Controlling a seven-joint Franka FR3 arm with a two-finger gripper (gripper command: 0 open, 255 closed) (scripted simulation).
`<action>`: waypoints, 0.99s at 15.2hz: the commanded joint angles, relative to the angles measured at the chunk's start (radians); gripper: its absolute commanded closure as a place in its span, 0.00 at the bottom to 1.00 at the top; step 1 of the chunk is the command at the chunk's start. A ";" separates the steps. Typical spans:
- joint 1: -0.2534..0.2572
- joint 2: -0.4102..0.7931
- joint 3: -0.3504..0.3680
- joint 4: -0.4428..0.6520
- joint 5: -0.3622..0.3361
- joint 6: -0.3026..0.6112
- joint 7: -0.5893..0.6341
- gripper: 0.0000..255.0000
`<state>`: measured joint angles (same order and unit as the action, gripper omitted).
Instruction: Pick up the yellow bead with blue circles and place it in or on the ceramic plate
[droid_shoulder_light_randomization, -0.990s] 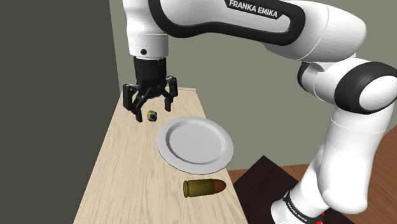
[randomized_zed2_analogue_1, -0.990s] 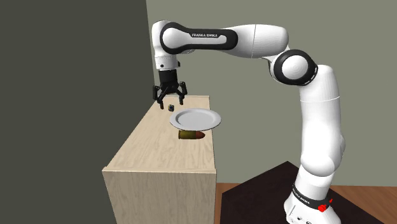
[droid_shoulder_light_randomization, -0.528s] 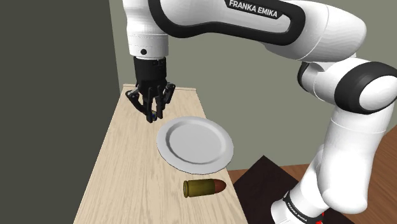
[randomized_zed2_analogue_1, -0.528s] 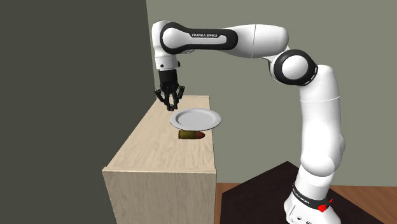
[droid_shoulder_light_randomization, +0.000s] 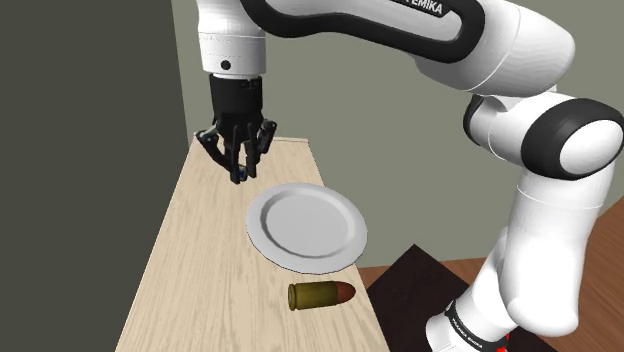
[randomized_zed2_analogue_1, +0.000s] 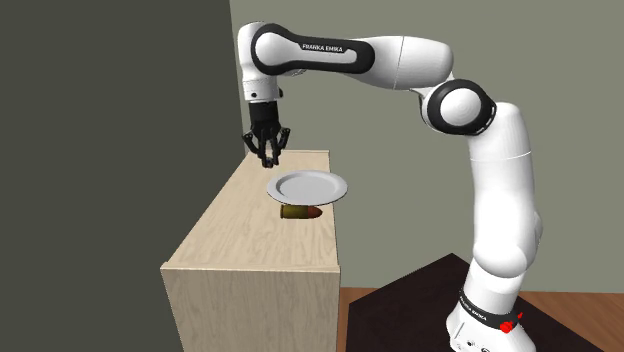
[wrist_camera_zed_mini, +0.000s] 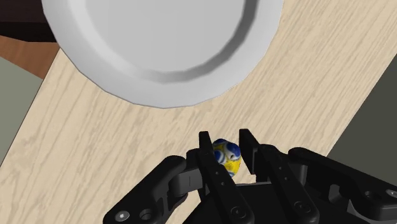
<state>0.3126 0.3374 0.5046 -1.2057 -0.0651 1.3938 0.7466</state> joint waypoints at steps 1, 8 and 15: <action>0.010 0.017 0.001 0.053 -0.008 -0.037 0.005 1.00; 0.061 0.095 0.000 0.271 -0.044 -0.180 0.023 1.00; 0.006 -0.052 0.021 0.115 0.021 -0.162 0.028 1.00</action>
<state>0.3572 0.3673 0.5189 -0.9680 -0.0826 1.1875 0.7802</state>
